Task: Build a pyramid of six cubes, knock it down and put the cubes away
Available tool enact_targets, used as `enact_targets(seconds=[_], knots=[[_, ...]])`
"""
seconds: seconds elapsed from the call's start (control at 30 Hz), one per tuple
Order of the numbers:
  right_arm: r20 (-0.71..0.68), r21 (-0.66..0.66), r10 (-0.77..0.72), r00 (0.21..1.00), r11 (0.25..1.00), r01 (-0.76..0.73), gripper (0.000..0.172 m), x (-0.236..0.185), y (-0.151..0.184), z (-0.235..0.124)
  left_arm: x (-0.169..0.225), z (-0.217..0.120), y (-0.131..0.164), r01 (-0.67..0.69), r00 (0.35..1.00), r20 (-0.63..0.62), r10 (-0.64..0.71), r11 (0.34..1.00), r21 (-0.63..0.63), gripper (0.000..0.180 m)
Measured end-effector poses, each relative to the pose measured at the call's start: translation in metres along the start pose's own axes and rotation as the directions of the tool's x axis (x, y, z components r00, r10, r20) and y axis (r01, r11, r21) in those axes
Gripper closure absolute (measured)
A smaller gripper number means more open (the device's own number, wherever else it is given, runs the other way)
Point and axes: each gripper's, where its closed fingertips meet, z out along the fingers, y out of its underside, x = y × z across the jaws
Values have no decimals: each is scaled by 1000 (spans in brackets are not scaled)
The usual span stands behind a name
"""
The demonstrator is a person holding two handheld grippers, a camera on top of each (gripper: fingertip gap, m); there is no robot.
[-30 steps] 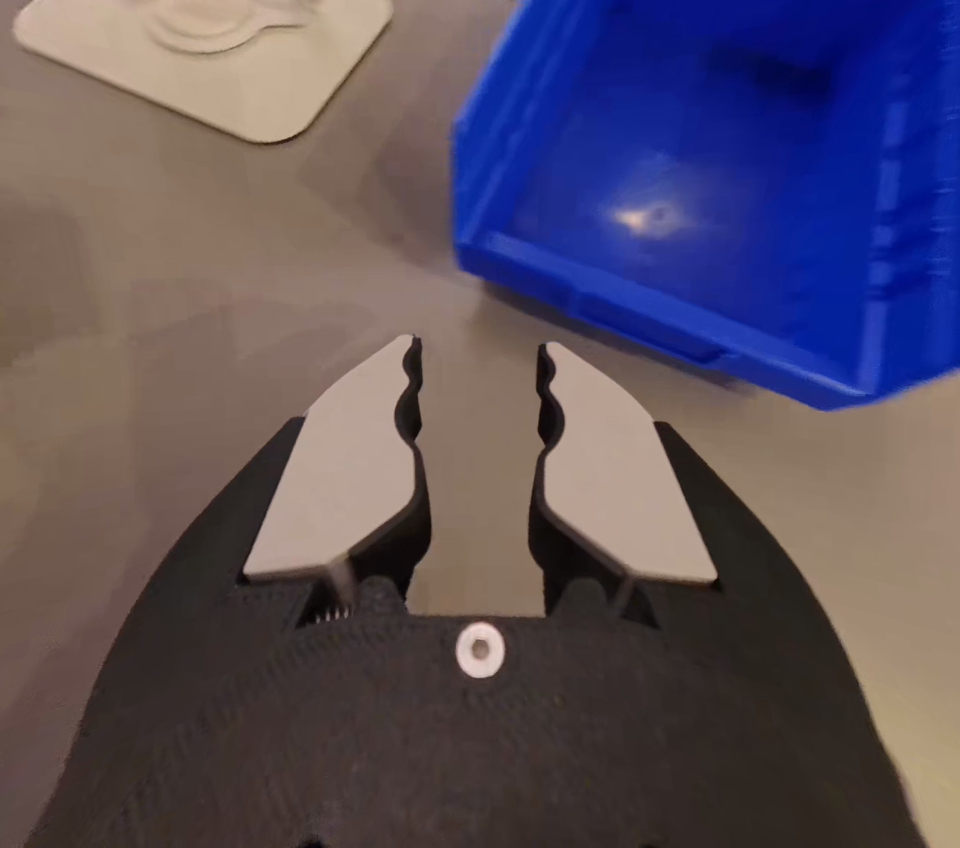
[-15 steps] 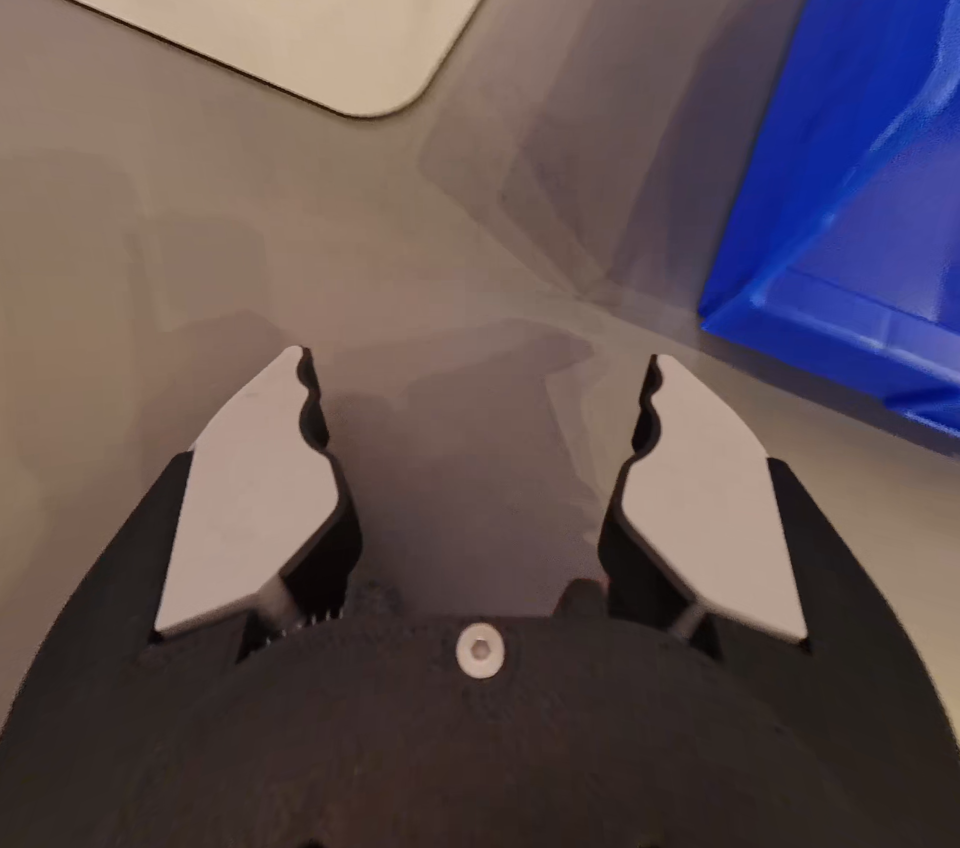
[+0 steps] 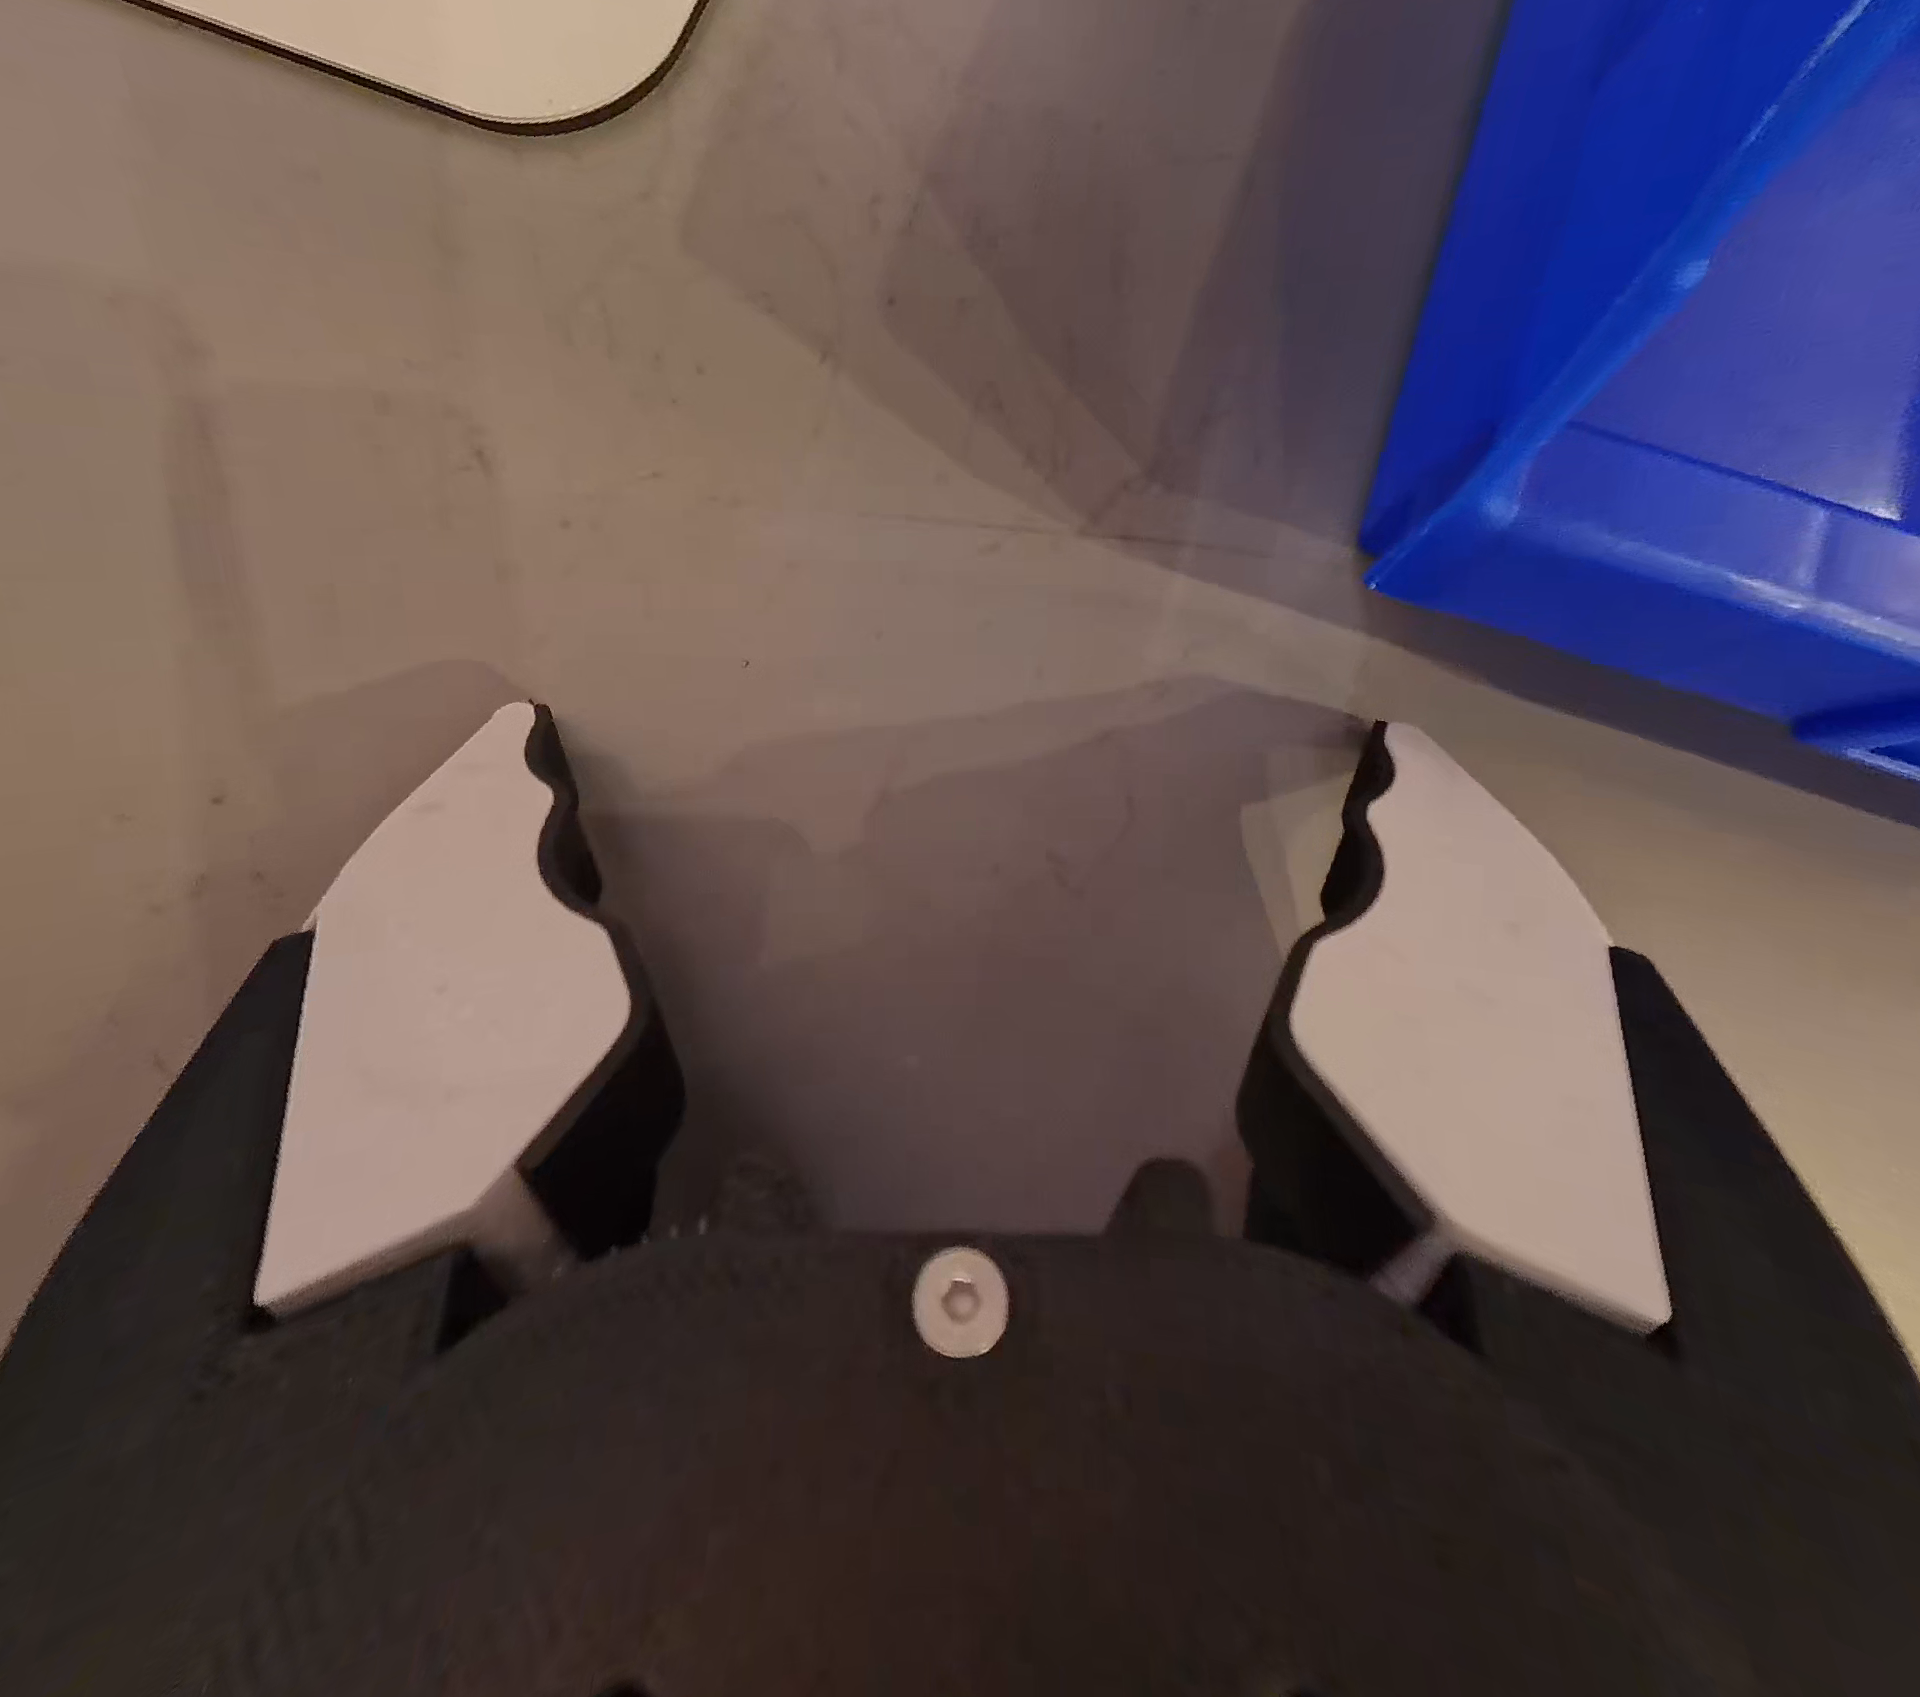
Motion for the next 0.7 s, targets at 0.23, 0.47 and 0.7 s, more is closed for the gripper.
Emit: enact_targets(seconds=[0.23, 0.47, 0.7], knots=[[-3, 0, -1, 1000, 1000, 1, 35, 0, 0, 0, 12, 0, -4, -32, 997, -73, 33, 999, 15, 60], [-6, 1, 3, 1000, 1000, -3, 35, 0, 0, 0, 10, 2, -2, -11, 997, -82, 10, 1000, -2, 55], [1, 8, -10, 1000, 1000, 10, 40, -2, -1, 0, 10, 1, -2, -12, 997, -81, 12, 1000, 2, 56]])
